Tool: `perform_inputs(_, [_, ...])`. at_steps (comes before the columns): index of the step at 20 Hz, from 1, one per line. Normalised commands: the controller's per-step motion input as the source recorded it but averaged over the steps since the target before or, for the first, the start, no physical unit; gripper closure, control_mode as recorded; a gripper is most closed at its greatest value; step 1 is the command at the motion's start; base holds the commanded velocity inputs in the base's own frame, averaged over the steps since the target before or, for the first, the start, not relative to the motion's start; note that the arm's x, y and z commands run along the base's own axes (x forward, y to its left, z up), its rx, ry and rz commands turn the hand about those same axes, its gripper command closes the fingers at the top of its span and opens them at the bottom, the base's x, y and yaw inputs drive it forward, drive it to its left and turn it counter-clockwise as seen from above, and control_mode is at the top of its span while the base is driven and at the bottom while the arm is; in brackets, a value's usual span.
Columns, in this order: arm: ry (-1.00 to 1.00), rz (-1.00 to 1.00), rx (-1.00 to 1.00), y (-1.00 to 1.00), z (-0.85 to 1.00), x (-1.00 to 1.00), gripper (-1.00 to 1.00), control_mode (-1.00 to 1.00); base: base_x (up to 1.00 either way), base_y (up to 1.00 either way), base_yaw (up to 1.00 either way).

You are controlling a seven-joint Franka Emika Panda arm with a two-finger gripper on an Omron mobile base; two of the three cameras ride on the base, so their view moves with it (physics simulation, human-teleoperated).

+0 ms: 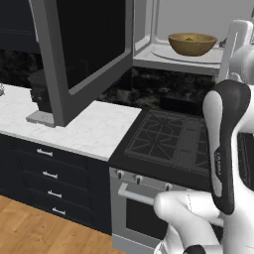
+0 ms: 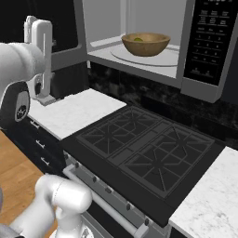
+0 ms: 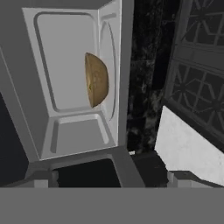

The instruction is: Pick the lime from the sink and place it in the bowl. Then pick the bowl and place it in the microwave. Then close the microwave door and press the start button.

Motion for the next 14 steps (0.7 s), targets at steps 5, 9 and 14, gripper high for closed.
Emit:
perform_inputs(5, [0.03,0.0,-0.02,0.89,-0.41,-0.92,-1.0,-1.0,0.0,0.0,0.0])
perform_inputs(9, [-0.24,0.0,-0.07,0.96,-0.53,-0.84,-1.0,-1.0,0.0,0.0,0.0])
perform_inputs(14, [-0.16,0.0,-0.04,0.96,-0.49,-0.44,-1.0,-1.0,0.0,0.0,0.0])
